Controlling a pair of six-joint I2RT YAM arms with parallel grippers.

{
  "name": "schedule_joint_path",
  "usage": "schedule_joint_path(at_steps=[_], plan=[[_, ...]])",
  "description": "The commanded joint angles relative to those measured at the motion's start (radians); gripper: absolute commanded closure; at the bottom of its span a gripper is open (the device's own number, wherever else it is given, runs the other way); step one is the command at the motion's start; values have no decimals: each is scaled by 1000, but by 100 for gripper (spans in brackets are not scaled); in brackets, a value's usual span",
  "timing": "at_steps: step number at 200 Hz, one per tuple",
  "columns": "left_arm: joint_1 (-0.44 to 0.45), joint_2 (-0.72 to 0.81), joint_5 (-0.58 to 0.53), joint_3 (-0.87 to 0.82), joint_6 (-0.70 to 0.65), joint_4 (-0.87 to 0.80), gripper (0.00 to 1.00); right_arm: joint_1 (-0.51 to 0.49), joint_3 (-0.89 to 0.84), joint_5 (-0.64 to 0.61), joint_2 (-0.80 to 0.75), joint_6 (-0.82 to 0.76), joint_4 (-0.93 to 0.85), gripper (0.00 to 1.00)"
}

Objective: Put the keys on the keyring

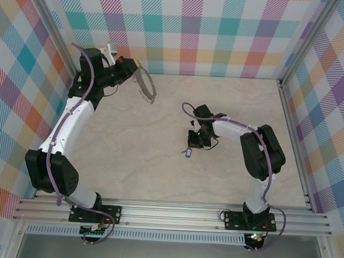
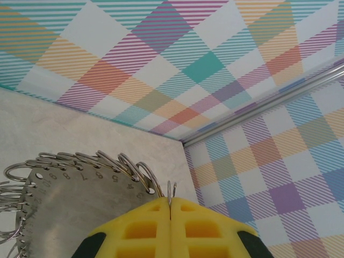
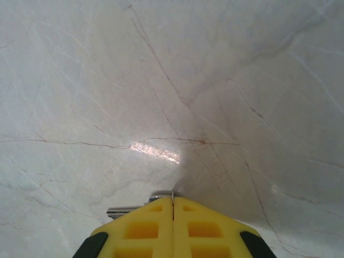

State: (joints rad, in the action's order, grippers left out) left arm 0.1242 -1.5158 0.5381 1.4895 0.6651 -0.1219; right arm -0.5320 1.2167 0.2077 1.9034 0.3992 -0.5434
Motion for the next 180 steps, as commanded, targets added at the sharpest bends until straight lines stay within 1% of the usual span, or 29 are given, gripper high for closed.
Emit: schedule_joint_path(at_steps=[1, 31, 44, 61, 91, 116, 133, 160, 180], plan=[[11, -1, 13, 40, -3, 48, 100, 0, 16, 6, 2, -22, -30, 100], [14, -7, 31, 58, -12, 48, 100, 12, 42, -13, -64, -56, -66, 100], [21, -10, 36, 74, -25, 42, 100, 30, 57, -9, -123, -70, -80, 100], [39, -16, 38, 106, -59, 17, 100, 63, 57, 33, -224, -84, -66, 100], [84, -24, 39, 152, -118, -14, 100, 124, 57, 140, -387, -115, -26, 100], [130, -19, 25, 162, -168, -2, 100, 170, 55, 226, -491, -101, 31, 100], [161, -15, 13, 174, -200, -4, 100, 199, 55, 292, -543, -80, 78, 100], [199, -19, 25, 208, -237, -15, 100, 247, 55, 421, -614, -37, 171, 100], [232, -20, 39, 243, -297, -55, 100, 276, 61, 503, -654, 0, 232, 100]])
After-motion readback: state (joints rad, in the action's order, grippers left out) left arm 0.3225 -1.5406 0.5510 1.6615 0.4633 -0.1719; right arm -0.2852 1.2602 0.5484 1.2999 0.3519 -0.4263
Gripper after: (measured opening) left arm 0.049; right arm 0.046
